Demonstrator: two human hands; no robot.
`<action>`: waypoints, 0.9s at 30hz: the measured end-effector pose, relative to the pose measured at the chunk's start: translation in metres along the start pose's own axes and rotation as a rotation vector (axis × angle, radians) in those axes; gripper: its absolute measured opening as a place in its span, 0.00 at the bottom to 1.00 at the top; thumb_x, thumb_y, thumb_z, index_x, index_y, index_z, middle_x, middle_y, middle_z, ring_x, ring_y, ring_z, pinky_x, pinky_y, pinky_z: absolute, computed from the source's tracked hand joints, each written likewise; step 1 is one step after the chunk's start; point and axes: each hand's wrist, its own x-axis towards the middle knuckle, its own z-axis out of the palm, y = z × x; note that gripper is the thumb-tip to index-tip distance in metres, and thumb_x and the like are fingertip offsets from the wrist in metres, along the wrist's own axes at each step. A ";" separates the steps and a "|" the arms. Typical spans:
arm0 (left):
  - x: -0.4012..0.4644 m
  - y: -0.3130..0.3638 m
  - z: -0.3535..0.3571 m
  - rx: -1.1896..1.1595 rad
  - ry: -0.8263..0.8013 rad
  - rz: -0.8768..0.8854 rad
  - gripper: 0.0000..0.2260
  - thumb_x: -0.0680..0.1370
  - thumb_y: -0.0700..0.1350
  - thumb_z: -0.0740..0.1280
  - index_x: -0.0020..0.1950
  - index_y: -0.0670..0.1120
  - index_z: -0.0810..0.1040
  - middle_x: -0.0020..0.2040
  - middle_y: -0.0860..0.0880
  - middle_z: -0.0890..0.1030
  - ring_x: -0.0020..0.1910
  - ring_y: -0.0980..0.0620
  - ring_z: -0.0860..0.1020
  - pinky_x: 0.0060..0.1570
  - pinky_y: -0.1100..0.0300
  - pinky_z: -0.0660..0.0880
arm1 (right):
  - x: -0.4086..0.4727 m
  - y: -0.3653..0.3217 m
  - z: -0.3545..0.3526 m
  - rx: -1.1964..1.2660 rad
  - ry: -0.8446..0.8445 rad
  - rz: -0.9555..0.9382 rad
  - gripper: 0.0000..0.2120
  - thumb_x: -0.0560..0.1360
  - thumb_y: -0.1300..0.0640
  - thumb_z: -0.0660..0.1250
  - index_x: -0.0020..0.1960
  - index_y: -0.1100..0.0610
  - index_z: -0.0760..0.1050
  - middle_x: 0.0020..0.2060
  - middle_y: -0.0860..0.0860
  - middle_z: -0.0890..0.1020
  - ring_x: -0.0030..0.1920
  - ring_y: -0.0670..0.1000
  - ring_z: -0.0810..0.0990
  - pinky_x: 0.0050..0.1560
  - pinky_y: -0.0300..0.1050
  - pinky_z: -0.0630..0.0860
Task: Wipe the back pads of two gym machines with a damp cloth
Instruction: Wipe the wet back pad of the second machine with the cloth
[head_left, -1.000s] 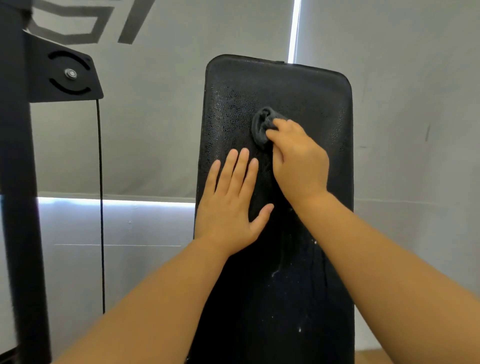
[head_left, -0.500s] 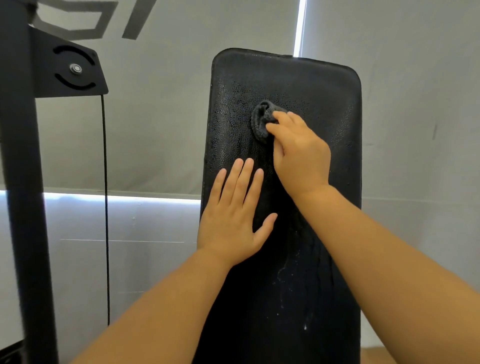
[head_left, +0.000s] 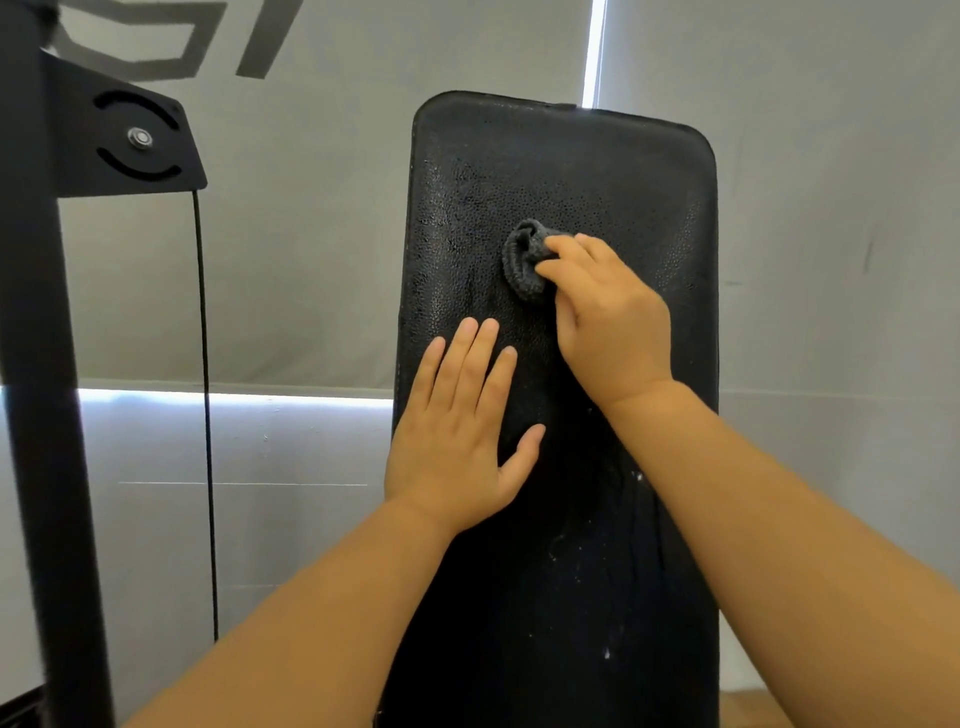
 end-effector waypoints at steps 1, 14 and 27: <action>0.000 -0.001 0.000 0.004 -0.004 -0.001 0.29 0.77 0.56 0.58 0.71 0.38 0.66 0.74 0.38 0.63 0.75 0.41 0.57 0.73 0.44 0.54 | -0.001 -0.002 0.001 0.022 -0.001 0.026 0.09 0.71 0.70 0.63 0.46 0.62 0.81 0.52 0.54 0.83 0.55 0.57 0.81 0.40 0.47 0.81; -0.001 0.000 -0.001 0.015 -0.011 0.011 0.28 0.77 0.56 0.57 0.71 0.39 0.64 0.74 0.38 0.63 0.74 0.40 0.58 0.72 0.43 0.56 | -0.031 0.019 -0.017 0.108 -0.012 0.117 0.13 0.73 0.66 0.58 0.47 0.64 0.81 0.53 0.57 0.82 0.57 0.59 0.79 0.55 0.45 0.73; -0.001 0.000 0.000 0.044 -0.022 0.014 0.28 0.77 0.57 0.56 0.71 0.38 0.64 0.74 0.37 0.63 0.74 0.40 0.58 0.72 0.42 0.55 | -0.074 0.026 -0.026 0.054 0.032 0.136 0.12 0.75 0.67 0.59 0.48 0.64 0.81 0.55 0.56 0.82 0.59 0.58 0.78 0.57 0.48 0.75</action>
